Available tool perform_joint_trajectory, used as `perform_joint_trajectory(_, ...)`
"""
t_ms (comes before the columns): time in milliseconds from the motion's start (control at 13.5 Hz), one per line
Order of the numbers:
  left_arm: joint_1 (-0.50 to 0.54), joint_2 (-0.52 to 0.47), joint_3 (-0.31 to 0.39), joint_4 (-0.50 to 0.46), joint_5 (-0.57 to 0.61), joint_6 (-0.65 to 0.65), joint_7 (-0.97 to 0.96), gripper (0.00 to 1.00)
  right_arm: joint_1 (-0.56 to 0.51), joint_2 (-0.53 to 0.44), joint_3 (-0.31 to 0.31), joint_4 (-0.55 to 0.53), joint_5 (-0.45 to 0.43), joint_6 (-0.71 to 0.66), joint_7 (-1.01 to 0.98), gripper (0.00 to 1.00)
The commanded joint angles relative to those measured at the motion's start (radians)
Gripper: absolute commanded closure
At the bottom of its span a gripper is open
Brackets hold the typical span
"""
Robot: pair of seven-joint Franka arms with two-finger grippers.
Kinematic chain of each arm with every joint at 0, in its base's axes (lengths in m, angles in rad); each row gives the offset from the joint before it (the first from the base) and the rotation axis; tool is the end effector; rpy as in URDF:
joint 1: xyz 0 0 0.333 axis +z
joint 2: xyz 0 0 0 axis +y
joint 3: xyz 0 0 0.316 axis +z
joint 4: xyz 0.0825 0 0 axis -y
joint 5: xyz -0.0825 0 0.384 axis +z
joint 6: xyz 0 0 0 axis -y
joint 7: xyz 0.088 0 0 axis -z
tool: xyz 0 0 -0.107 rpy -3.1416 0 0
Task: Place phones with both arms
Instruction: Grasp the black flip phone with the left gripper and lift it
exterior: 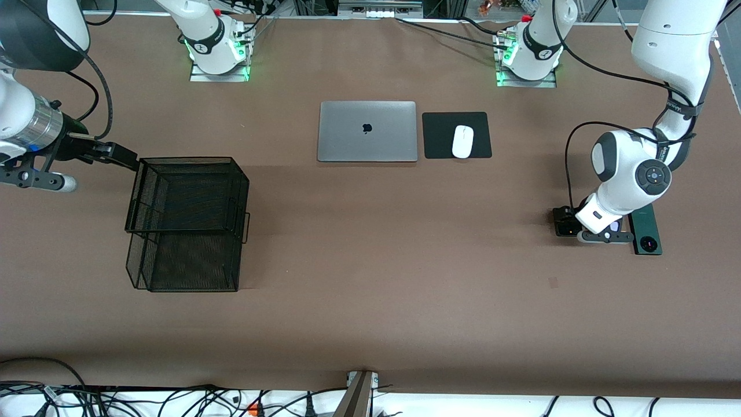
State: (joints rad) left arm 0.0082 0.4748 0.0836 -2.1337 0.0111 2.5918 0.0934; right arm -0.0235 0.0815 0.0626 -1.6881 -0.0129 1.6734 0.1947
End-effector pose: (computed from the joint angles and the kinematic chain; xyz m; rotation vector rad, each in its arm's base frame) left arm 0.5680 0.0527 0.1800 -3.0989 0.0310 0.0298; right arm 0.5776 0.0202 0.5314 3.1101 -0.2394 -0.1475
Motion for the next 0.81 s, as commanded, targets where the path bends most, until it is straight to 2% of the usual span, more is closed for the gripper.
perform_joint_trajectory(0,-0.004,0.019,-0.002,-0.014,-0.01,0.04,-0.038,0.0,-0.004,-0.009,0.005,-0.002,0.014,-0.014,0.005,0.0)
perform_joint_trajectory(295,-0.001,0.039,-0.024,-0.014,-0.01,0.071,-0.104,0.0,-0.004,-0.015,0.005,-0.008,0.016,-0.014,0.009,0.0)
perform_joint_trajectory(369,-0.001,0.041,-0.024,-0.014,-0.01,0.071,-0.116,0.08,-0.004,-0.016,0.005,-0.008,0.014,-0.014,0.009,0.0)
perform_joint_trajectory(590,0.001,0.042,-0.024,-0.012,-0.01,0.071,-0.138,0.75,-0.004,-0.017,0.005,-0.008,0.014,-0.014,0.009,0.0)
perform_joint_trajectory(664,0.001,0.042,-0.024,-0.012,-0.01,0.071,-0.139,0.9,-0.004,-0.017,0.005,-0.008,0.014,-0.014,0.009,0.0)
perform_joint_trajectory(738,0.001,0.042,-0.024,-0.006,-0.01,0.065,-0.141,0.95,-0.004,-0.017,0.005,-0.008,0.014,-0.014,0.009,0.0)
